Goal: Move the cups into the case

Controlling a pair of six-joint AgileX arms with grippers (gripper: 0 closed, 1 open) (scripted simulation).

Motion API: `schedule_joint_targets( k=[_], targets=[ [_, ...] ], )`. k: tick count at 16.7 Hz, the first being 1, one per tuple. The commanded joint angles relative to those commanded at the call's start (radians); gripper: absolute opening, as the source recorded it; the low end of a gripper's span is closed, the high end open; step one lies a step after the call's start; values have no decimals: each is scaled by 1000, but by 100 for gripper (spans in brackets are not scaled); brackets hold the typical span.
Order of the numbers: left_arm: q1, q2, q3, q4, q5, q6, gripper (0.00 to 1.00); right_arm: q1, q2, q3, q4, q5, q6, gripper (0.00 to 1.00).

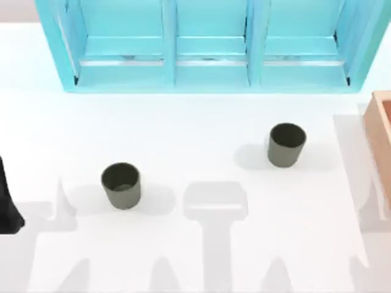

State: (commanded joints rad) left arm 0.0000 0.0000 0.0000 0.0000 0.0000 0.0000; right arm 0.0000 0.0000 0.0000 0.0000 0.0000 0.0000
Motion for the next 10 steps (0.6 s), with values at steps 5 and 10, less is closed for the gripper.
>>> schedule_joint_targets(
  k=[5,10],
  targets=[
    [0,0,0,0,0,0,100,45,36,54,-35,12,28,100],
    [0,0,0,0,0,0,100,234,273,355,-205,68,155,100]
  ],
)
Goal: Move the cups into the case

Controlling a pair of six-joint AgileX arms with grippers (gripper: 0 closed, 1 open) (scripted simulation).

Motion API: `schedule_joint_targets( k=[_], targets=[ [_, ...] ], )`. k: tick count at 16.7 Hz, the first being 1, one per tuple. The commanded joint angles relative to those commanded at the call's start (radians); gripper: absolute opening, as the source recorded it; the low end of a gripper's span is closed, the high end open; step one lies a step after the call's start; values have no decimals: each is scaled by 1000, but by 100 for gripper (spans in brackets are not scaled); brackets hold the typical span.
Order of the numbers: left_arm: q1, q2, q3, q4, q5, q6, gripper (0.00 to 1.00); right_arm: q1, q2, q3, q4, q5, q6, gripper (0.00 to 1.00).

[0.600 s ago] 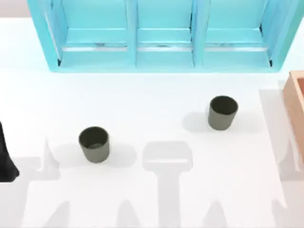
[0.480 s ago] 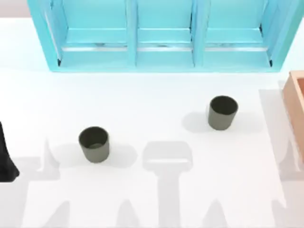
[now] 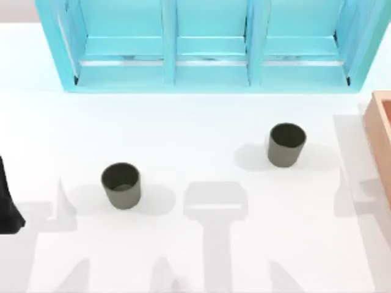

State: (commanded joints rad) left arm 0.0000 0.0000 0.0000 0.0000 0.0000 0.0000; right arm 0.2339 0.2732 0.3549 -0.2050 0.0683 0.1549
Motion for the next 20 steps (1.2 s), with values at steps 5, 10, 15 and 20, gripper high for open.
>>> schedule_joint_targets(
  k=[5,10,15,20],
  targets=[
    [0,0,0,0,0,0,100,209,449,535,-229,83,143,100],
    [0,0,0,0,0,0,100,391,959,1123,-435,161,260,100],
    [0,0,0,0,0,0,100,518,1278,1506,-635,202,393,100],
    [0,0,0,0,0,0,100,592,1554,1710,-846,201,555,100]
  ],
)
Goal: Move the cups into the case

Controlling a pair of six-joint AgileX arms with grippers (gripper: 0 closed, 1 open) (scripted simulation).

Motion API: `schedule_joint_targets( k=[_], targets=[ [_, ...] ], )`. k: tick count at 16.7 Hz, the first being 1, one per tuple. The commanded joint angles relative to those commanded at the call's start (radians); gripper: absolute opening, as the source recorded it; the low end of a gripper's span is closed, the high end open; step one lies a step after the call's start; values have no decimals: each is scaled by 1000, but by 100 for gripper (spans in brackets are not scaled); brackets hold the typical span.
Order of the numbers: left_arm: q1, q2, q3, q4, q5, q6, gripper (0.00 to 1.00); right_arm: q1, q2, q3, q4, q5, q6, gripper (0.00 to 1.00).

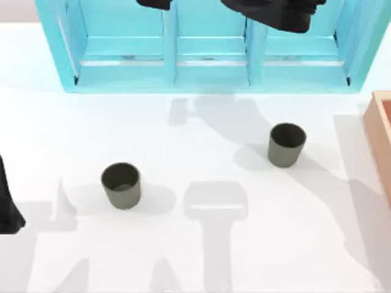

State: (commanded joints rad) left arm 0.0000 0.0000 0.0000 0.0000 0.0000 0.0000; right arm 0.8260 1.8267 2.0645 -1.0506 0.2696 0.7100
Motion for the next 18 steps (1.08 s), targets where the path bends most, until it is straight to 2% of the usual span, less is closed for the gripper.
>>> schedule_joint_targets(
  k=[5,9,12,18],
  targets=[
    [0,0,0,0,0,0,100,85,388,236,-209,-6,159,100],
    [0,0,0,0,0,0,100,158,606,412,-347,-7,266,100],
    [0,0,0,0,0,0,100,185,675,473,-397,-7,306,100],
    [0,0,0,0,0,0,100,181,679,469,-393,-8,305,100]
  ],
)
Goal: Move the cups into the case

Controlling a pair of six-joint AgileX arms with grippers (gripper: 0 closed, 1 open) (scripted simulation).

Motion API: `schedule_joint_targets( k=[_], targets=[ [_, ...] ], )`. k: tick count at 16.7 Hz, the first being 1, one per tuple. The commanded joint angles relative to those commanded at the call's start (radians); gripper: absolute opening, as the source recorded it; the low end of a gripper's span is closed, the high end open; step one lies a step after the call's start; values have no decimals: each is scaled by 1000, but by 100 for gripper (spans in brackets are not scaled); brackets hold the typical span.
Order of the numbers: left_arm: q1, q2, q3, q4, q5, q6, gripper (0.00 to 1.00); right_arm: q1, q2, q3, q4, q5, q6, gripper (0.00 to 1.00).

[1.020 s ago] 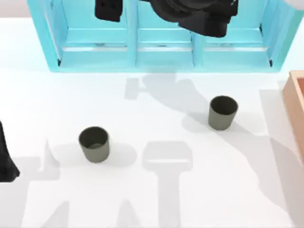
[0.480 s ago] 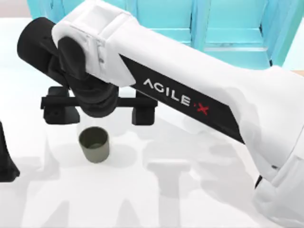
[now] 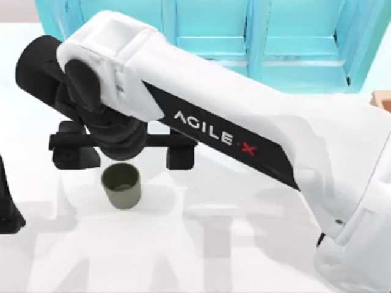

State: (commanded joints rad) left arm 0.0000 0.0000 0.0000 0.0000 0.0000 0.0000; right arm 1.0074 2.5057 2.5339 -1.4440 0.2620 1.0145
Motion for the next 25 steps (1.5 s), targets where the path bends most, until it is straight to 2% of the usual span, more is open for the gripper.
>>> schedule_joint_targets(
  k=[11,16,25],
  targets=[
    [0,0,0,0,0,0,100,-40,37,-281,331,-6,-44,100],
    [0,0,0,0,0,0,100,-44,38,-302,355,-7,-47,100],
    [0,0,0,0,0,0,100,-44,38,-302,355,-7,-47,32]
  ],
)
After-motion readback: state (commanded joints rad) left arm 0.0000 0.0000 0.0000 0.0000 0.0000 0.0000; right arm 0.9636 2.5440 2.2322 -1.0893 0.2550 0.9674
